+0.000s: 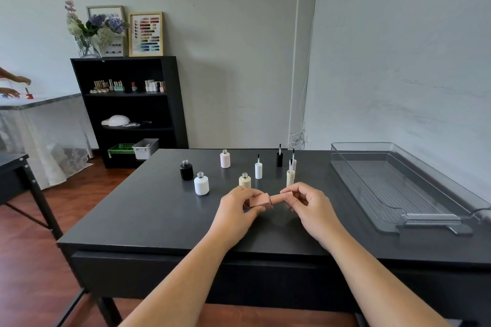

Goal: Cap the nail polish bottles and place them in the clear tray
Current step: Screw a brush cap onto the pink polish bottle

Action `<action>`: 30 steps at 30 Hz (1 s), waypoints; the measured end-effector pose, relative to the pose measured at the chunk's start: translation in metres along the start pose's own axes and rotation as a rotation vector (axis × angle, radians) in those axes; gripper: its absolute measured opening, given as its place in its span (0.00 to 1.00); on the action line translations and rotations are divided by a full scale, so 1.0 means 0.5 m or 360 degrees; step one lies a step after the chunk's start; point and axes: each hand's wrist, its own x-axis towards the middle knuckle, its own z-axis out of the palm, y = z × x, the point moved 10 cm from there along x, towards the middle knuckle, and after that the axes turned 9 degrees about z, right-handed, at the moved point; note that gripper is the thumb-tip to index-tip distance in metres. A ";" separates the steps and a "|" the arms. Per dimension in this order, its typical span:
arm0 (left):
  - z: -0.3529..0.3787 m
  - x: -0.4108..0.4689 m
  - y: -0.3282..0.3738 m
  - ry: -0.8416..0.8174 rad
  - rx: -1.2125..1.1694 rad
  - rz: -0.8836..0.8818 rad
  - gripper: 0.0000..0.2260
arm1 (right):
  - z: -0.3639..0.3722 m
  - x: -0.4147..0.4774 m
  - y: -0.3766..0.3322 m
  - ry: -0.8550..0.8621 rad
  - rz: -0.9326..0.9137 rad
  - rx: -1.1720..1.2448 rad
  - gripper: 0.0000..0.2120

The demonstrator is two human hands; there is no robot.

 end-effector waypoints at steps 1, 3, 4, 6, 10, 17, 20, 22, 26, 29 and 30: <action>0.002 0.000 0.000 -0.0011 -0.0007 0.0003 0.12 | -0.003 0.001 0.001 0.0040 0.0002 -0.0037 0.07; 0.005 0.000 -0.001 -0.0019 -0.0019 0.0002 0.12 | -0.007 0.004 0.002 0.0091 -0.0001 -0.0064 0.07; 0.004 0.000 -0.002 -0.0007 -0.0029 -0.0002 0.12 | -0.006 0.005 0.003 0.0085 -0.0001 -0.0037 0.06; -0.001 0.000 -0.004 0.0031 -0.0063 -0.0012 0.12 | 0.002 0.003 0.003 -0.0003 0.0002 0.0104 0.05; 0.000 -0.001 0.000 0.0020 -0.0091 -0.0005 0.11 | 0.009 0.002 -0.001 -0.0129 -0.0005 0.0211 0.05; 0.001 -0.005 0.013 0.0009 -0.0132 -0.0077 0.10 | -0.007 0.000 -0.003 0.0028 0.0025 0.0044 0.05; -0.007 0.003 0.019 0.0046 -0.0226 -0.0096 0.10 | -0.022 0.009 -0.033 0.0000 -0.0007 0.0011 0.06; -0.018 0.019 0.024 0.0068 -0.0259 -0.0101 0.13 | -0.041 0.023 -0.066 -0.0014 -0.0063 -0.0051 0.07; -0.054 0.053 0.019 0.0139 -0.0174 -0.0112 0.25 | -0.122 0.072 -0.116 0.0080 -0.0104 -0.0132 0.07; -0.069 0.068 -0.016 0.0186 -0.0071 -0.0199 0.29 | -0.197 0.115 -0.132 0.0219 -0.0108 -0.0260 0.07; -0.065 0.073 -0.033 0.0157 -0.0039 -0.0256 0.30 | -0.216 0.128 -0.135 0.0260 -0.0108 -0.0315 0.08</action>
